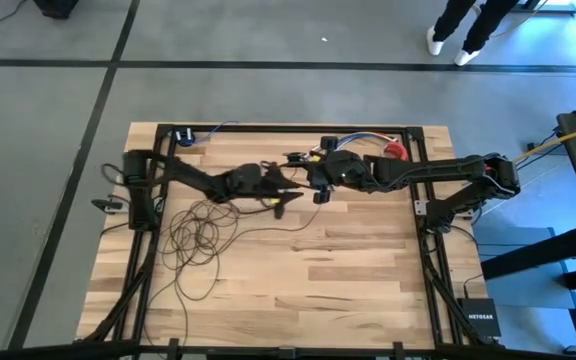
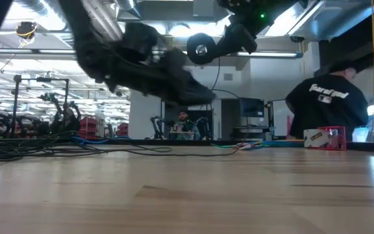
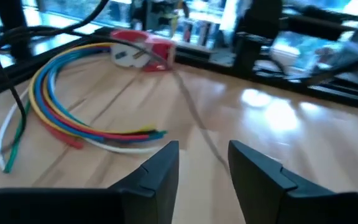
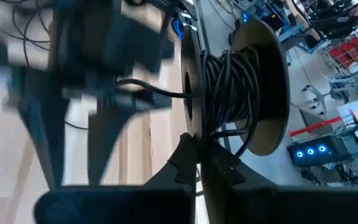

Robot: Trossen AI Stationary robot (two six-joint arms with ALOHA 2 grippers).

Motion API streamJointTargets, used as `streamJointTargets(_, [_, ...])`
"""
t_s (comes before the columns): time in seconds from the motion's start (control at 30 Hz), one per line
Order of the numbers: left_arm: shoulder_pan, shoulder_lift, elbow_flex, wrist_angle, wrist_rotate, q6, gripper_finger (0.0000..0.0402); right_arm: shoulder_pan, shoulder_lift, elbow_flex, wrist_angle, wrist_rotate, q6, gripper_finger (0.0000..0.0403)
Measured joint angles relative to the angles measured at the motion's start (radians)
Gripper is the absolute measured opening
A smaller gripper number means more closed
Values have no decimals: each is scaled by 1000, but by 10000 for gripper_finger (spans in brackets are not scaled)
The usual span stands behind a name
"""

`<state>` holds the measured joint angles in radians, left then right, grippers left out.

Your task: Coiling cords

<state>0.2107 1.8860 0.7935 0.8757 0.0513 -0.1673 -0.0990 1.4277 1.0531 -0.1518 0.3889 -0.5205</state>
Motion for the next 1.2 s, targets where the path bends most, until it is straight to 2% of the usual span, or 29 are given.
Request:
streamJointTargets(0.17, [7, 139, 151, -3, -23, -26, 131, 0, 0, 0, -7, 0, -1, 10])
streamJointTargets(0.3, [7, 203, 219, -3, -23, -28, 131, 0, 0, 0, -10, 2, -7, 10])
streamJointTargets(0.6, [6, 267, 320, -3, -24, -8, 131, -1, 0, 0, -5, 3, -7, 10])
streamJointTargets(0.73, [5, 271, 342, -46, -68, 30, 130, 0, 0, 0, -4, 0, -7, 10])
streamJointTargets(0.83, [10, 272, 342, -82, -75, 70, 100, -1, 0, 0, -6, 1, -7, 10])
streamJointTargets(0.93, [10, 272, 342, -130, -76, 129, 26, 0, 0, 0, -7, 2, -7, 10])
streamJointTargets(0.97, [10, 272, 342, -144, -75, 142, 14, 0, 0, 0, -8, 5, -8, 10])
streamJointTargets(1.07, [11, 268, 343, -209, -74, 159, 10, 0, 0, 0, -8, 19, -10, 10])
streamJointTargets(1.2, [14, 223, 343, -509, -78, 231, 4, 0, 1, -1, -16, 57, -11, 10])
